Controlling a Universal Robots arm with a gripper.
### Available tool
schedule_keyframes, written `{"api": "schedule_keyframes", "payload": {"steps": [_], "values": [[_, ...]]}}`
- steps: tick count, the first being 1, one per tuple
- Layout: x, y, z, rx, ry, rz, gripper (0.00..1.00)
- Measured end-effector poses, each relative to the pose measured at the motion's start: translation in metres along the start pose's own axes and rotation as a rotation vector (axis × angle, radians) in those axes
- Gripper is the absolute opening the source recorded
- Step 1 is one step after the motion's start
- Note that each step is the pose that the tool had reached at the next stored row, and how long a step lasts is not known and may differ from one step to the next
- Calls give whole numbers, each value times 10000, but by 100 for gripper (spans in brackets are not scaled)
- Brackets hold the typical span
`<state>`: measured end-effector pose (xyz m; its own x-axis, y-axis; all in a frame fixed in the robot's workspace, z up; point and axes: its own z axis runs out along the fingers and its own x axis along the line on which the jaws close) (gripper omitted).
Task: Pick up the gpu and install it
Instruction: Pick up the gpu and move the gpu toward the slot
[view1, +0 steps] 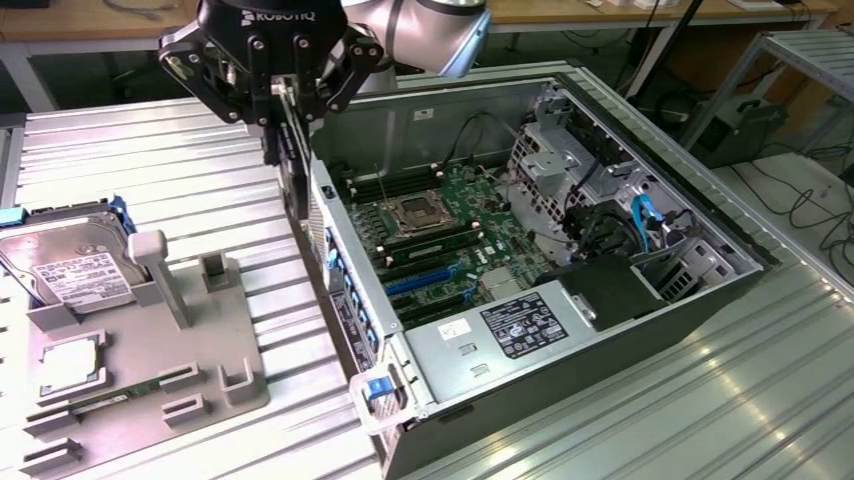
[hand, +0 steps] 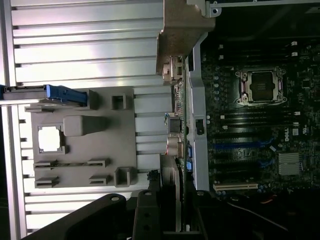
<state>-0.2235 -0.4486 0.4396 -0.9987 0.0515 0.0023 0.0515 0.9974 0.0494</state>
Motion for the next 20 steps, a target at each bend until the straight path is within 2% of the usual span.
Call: {"api": "schedule_keyframes", "payload": {"steps": [20], "values": [[-225, 11, 0, -1, 0, -1, 28]]}}
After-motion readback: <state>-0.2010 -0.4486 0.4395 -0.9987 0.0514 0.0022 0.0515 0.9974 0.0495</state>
